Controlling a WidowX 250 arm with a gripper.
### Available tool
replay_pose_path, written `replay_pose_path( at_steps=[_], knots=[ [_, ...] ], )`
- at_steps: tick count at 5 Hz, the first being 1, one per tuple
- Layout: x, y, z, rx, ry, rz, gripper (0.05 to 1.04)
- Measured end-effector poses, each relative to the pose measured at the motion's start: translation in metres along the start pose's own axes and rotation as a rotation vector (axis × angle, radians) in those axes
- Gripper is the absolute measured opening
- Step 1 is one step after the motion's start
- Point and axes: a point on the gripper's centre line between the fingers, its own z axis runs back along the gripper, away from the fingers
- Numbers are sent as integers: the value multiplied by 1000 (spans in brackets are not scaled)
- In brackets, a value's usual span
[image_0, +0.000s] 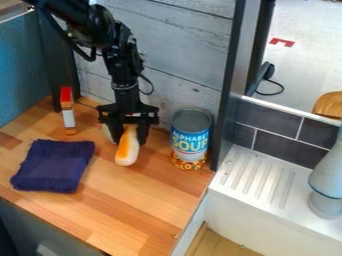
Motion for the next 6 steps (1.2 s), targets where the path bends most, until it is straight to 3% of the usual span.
replay_pose_path(
  at_steps=[2,3,4,5,6],
  knots=[
    [4,-3,-15,-18,-2,54,707],
    [8,-5,-15,-20,-23,83,821],
    [1,-9,-22,4,-43,91,1009],
    [-14,-14,4,-15,-120,94,1006],
    [-43,-15,60,-36,-273,82,1001]
  ],
)
